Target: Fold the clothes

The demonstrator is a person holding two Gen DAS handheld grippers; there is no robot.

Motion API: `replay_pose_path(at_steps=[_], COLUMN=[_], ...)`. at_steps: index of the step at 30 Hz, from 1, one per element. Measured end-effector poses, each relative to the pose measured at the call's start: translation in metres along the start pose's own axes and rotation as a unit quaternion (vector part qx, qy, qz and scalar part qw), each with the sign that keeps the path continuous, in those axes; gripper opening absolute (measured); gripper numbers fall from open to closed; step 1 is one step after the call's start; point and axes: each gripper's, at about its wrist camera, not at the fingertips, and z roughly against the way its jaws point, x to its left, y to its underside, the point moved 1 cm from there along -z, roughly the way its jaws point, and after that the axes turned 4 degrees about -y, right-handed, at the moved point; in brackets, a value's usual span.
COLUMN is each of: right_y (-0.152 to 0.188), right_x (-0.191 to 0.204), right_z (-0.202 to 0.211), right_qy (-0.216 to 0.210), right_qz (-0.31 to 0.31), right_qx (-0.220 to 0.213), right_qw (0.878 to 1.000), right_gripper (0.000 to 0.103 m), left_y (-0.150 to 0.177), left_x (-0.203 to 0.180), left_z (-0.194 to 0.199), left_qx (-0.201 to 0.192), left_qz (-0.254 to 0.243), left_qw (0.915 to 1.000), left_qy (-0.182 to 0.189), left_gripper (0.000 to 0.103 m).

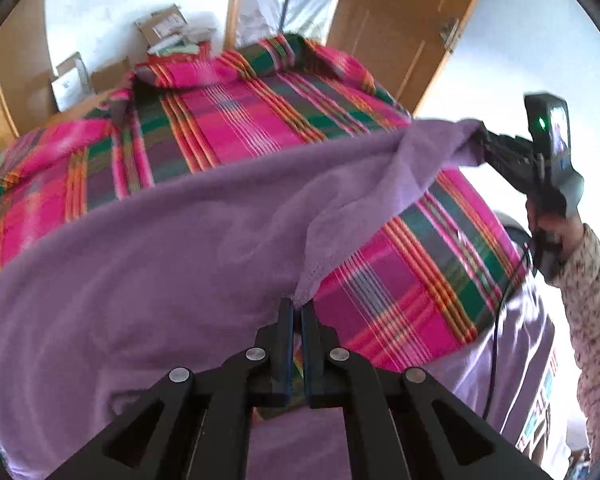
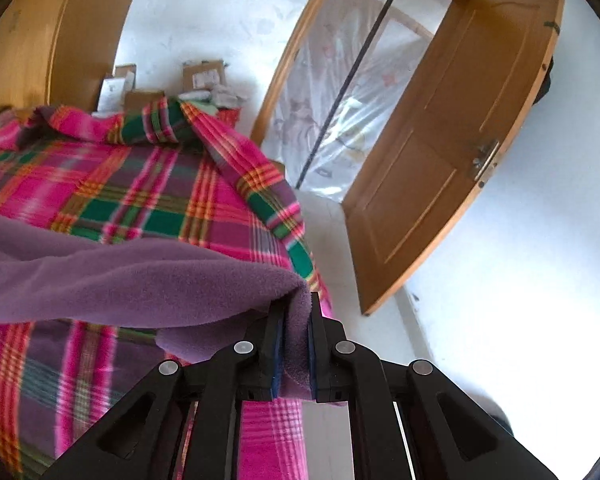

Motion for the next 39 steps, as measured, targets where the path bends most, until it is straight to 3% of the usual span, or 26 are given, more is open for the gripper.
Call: replay_pose_path(at_steps=[6,10,15,19,23,28,29,31,39], right_y=[0.012,0.018,0.021,0.022,0.003,-0.022,-0.026,-0.032,-0.044], right_x=[-0.016,-0.032,-0.057,-0.065,-0.036,0.005,0.012,0.025,0.057], right_z=[-0.011,-0.009,0.003,0.016,0.021,0.007,0.003,-0.005,-0.05], right_qy=[0.026,0.025,0.037,0.003,-0.087,-0.132,-0.137,-0.135,-0.086], right_qz=[-0.032,-0.088,-0.2,-0.274,-0.259,-0.231,-0.229,-0.224,-0.209], right_qx=[0.059,0.09,0.107,0.098,0.07,0.072,0.076,0.086,0.157], right_qw=[0.997,0.992,0.973,0.957,0.96,0.961,0.961,0.961,0.961], right_gripper=[0.017,0.017,0.017,0.019,0.02,0.026,0.032,0.038,0.038], left_y=[0.005,0.009,0.012,0.013,0.015,0.017,0.017,0.017,0.019], left_x=[-0.006,-0.006,-0.002,0.0,0.002,0.005,0.005,0.005,0.008], left_z=[-0.009,-0.008,-0.007,-0.008,-0.01,-0.012,-0.012,-0.014,-0.02], left_qx=[0.017,0.02,0.021,0.025,0.028,0.028,0.027,0.029,0.033], left_qz=[-0.013,-0.015,-0.012,-0.013,-0.01,0.0,0.001,0.002,0.005], left_qw=[0.9997,0.9996,0.9994,0.999,0.9986,0.9983,0.9982,0.998,0.9973], left_qy=[0.009,0.015,0.024,0.034,0.043,0.052,0.053,0.055,0.065], left_gripper=[0.003,0.003,0.003,0.003,0.003,0.003,0.003,0.003,0.003])
